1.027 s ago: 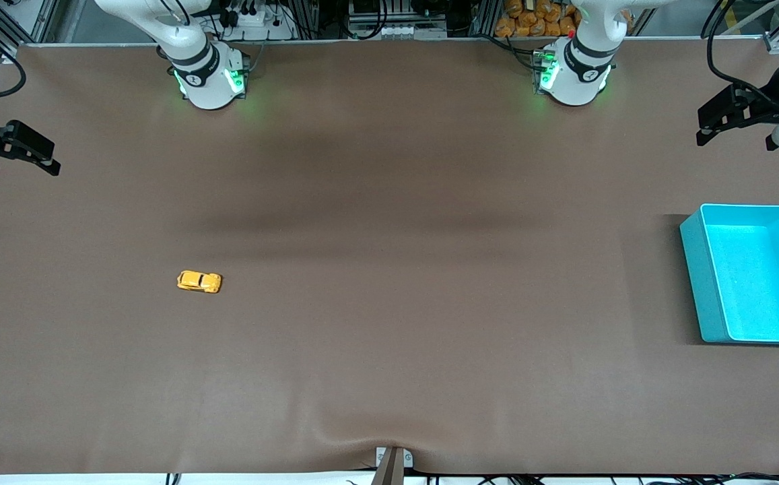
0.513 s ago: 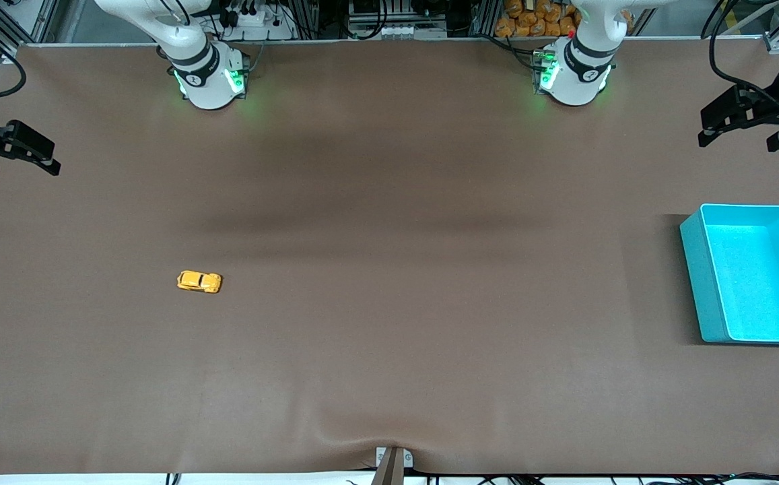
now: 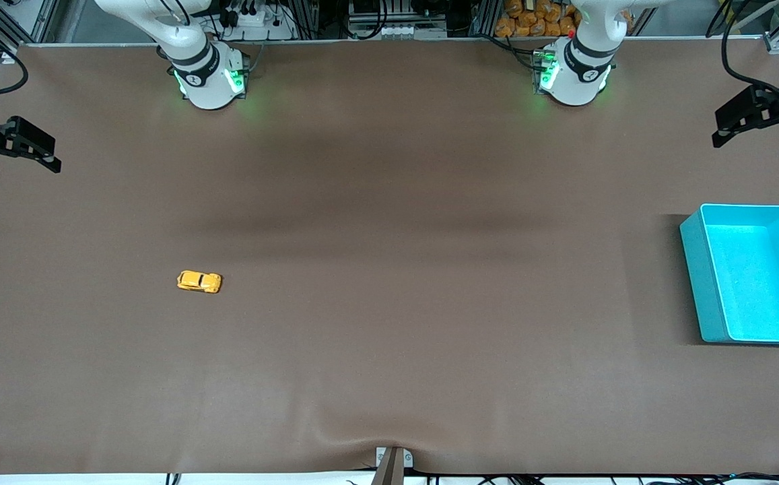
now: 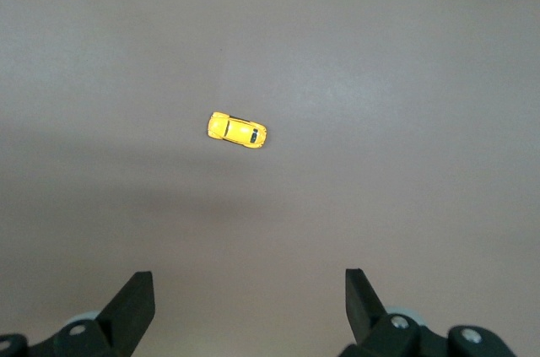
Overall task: Wind and store yellow beetle car
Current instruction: 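Move the right gripper over the yellow beetle car and lower it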
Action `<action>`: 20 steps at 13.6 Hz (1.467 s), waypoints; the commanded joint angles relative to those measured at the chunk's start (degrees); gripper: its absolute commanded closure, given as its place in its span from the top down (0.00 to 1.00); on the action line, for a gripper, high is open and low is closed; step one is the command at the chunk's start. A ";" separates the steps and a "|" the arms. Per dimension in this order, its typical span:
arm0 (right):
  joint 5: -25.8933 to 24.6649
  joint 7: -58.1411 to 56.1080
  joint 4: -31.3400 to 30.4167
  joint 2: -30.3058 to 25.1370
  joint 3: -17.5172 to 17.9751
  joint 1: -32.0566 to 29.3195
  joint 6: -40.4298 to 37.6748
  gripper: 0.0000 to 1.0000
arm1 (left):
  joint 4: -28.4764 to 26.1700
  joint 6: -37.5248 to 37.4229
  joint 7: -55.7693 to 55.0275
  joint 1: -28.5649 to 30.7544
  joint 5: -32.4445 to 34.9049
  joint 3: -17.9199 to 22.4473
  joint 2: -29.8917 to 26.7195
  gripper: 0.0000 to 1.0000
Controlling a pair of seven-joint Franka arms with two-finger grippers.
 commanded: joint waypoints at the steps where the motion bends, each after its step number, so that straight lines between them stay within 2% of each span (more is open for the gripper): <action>1: 0.40 -0.86 0.36 1.11 -0.13 1.19 -0.27 1.00 | 0.03 -0.25 1.13 2.27 0.84 -0.06 -1.12 1.00; 7: 0.40 -1.03 -2.70 4.81 -0.13 6.02 3.31 1.00 | 0.03 -0.43 1.13 3.51 0.84 -0.76 -1.12 1.00; 8: 0.14 -0.86 -4.98 4.72 -0.21 7.16 5.33 1.00 | 0.03 -0.43 1.05 3.16 0.84 -0.76 -1.03 1.00; 10: -4.67 -0.68 -9.11 4.81 0.05 11.29 10.34 1.00 | 0.03 -0.34 0.87 2.98 0.84 -2.50 -0.94 1.00; 11: -5.22 -0.77 -11.39 4.81 0.05 11.83 13.32 1.00 | 0.03 -0.25 0.78 3.07 0.92 -3.21 -0.94 1.00; 16: -5.75 -0.77 -24.05 6.30 0.05 15.08 28.00 1.00 | -0.06 -0.34 0.52 2.98 0.66 -4.27 -0.85 1.00; 20: -5.75 -1.47 -29.51 8.85 0.05 17.62 33.56 1.00 | -0.15 -0.34 0.52 2.98 0.31 -4.45 -0.68 1.00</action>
